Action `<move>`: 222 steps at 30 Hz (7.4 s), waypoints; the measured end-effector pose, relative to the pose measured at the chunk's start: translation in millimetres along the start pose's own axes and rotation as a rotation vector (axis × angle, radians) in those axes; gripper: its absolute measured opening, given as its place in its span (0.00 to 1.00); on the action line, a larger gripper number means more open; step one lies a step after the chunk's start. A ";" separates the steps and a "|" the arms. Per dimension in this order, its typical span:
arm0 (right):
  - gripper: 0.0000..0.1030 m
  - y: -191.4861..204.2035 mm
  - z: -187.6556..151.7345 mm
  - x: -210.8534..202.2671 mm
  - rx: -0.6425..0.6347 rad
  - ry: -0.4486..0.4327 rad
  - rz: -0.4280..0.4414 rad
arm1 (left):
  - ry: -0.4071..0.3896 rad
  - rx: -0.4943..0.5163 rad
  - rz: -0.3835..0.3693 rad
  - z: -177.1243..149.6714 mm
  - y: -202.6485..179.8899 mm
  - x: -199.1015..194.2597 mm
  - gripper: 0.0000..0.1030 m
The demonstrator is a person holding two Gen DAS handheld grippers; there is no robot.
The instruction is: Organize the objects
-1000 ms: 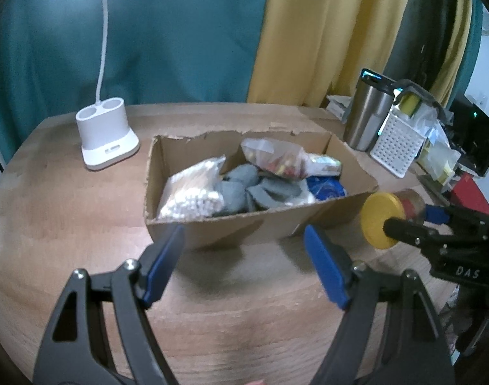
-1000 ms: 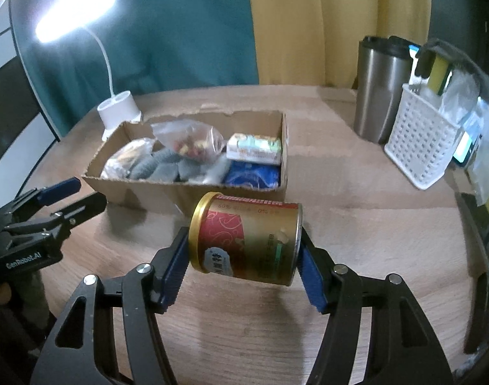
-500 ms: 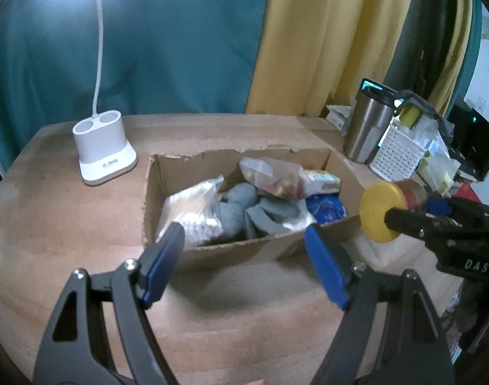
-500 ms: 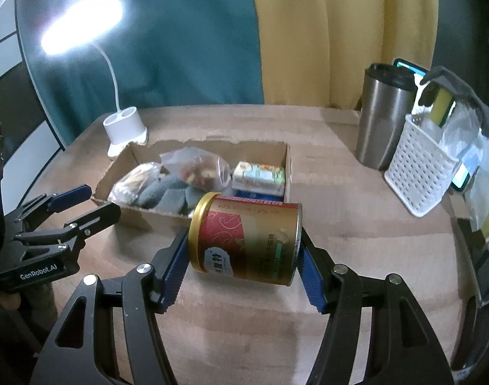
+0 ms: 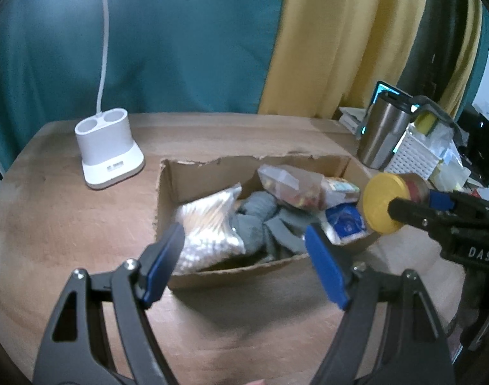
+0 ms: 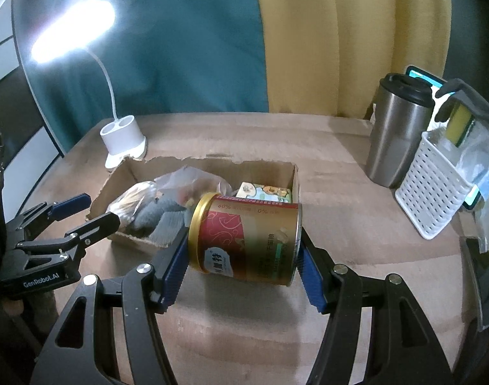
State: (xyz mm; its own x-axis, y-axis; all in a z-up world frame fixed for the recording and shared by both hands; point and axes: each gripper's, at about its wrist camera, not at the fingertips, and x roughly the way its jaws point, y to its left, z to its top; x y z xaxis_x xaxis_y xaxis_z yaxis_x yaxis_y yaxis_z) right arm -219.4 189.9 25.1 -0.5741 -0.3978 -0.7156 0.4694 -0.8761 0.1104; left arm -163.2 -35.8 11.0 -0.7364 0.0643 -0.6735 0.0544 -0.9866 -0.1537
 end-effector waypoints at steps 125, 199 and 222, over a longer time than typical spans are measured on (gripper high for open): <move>0.80 15.8 -34.6 -21.7 -0.020 -0.015 -0.046 | -0.042 0.004 0.027 -27.5 -3.6 -58.9 0.77; 0.80 19.2 -60.4 -43.7 -0.022 -0.007 -0.033 | -0.074 0.026 0.051 -46.1 -15.9 -80.3 0.92; 0.80 17.0 -59.5 -43.1 -0.013 -0.011 -0.030 | -0.069 0.025 0.048 -47.0 -14.4 -76.2 0.92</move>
State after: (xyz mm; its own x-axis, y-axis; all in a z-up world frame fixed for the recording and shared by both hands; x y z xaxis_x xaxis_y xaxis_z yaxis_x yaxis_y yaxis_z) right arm -146.8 208.5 16.8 -0.5955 -0.3741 -0.7109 0.4603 -0.8842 0.0797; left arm -76.2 -19.5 30.6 -0.7779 0.0071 -0.6283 0.0748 -0.9918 -0.1039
